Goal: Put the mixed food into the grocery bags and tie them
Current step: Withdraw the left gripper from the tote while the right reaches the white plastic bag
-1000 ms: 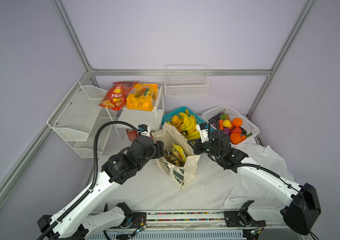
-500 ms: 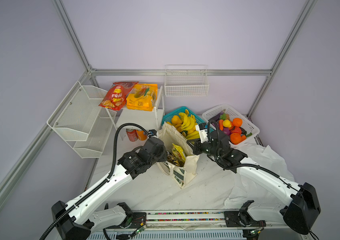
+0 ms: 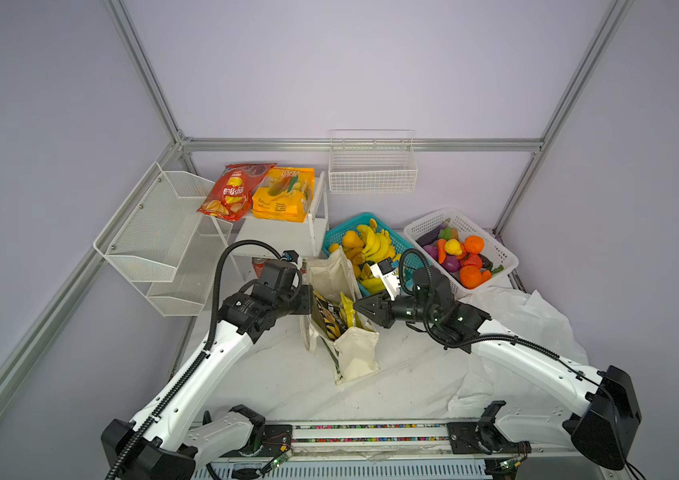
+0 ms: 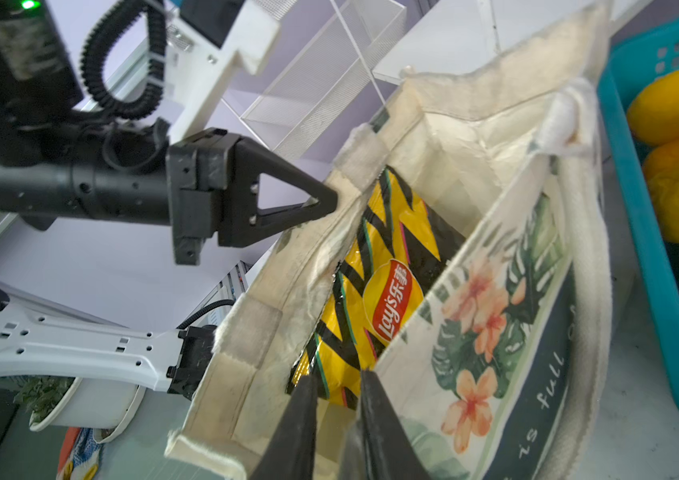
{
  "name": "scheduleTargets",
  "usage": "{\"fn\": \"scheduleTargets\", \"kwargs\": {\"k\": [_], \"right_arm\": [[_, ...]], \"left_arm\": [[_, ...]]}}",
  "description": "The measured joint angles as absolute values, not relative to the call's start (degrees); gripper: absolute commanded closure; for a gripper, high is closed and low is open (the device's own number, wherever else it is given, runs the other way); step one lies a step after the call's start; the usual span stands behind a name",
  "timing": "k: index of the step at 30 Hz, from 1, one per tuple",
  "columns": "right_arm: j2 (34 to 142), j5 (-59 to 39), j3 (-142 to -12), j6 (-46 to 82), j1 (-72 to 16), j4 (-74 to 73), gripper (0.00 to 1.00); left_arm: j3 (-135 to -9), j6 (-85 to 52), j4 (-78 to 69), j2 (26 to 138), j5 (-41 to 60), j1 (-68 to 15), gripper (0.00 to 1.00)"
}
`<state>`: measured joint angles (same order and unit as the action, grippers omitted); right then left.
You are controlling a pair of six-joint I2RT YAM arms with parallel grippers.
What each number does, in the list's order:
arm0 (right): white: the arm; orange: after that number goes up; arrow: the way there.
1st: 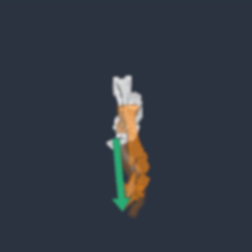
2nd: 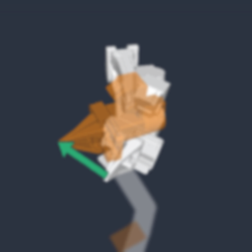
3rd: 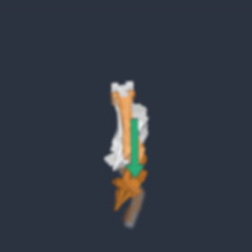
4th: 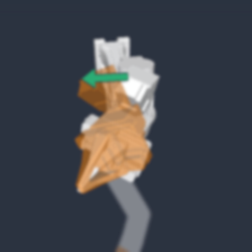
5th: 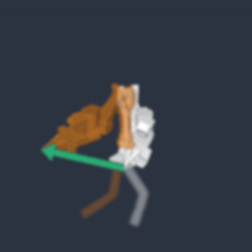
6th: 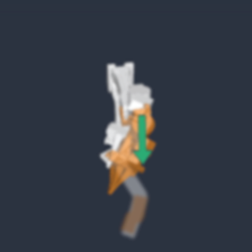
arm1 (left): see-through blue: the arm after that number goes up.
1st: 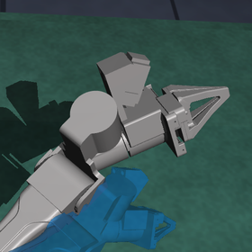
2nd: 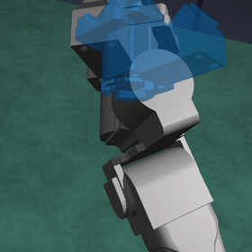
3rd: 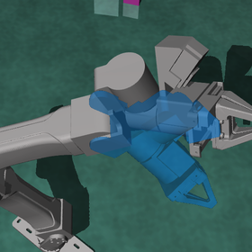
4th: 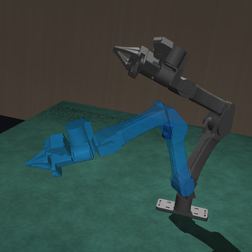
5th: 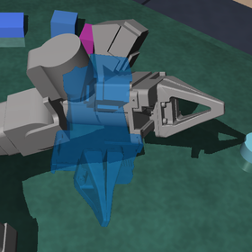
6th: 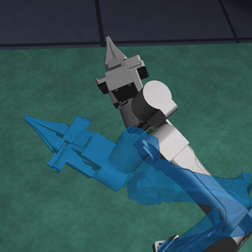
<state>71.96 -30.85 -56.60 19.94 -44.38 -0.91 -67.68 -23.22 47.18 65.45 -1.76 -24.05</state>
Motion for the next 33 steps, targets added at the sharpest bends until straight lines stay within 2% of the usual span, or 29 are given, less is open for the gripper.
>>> {"fn": "scheduleTargets", "kwargs": {"k": [5, 7, 15, 23, 26, 29, 30, 33], "right_arm": [[70.67, -29.10, -57.82, 18.41, -44.42, 2.02, 0.47], [69.67, -26.83, -59.05, 17.43, -44.42, 3.97, 0.43], [66.41, -14.13, -65.89, 14.26, -42.50, 11.46, 0.37], [67.20, -1.63, -65.84, 12.27, -33.67, 16.58, 0.35], [69.08, 3.77, -65.30, 11.73, -33.34, 17.74, 0.34], [70.78, 8.40, -62.78, 11.70, -32.05, 19.75, 0.28], [71.13, 9.78, -61.87, 11.75, -31.38, 20.67, 0.25], [72.23, 15.77, -59.46, 12.73, -29.41, 24.80, 0.19]], "left_arm": [[-69.97, -20.80, 48.82, 67.24, -1.87, -19.57, 1.00], [-70.39, -20.14, 48.97, 67.37, -1.76, -18.24, 1.00], [-71.40, -16.71, 49.50, 68.90, -1.74, -13.50, 1.00], [-74.52, -14.74, 50.61, 71.66, 0.80, -8.47, 0.98], [-74.59, -14.31, 49.82, 72.93, 1.87, -8.29, 0.88], [-74.59, -14.33, 49.17, 73.17, 3.09, -8.29, 0.53], [-74.59, -14.33, 48.86, 73.10, 3.36, -8.29, 0.45], [-74.59, -14.46, 47.99, 72.16, 4.01, -8.29, 0.30]]}}
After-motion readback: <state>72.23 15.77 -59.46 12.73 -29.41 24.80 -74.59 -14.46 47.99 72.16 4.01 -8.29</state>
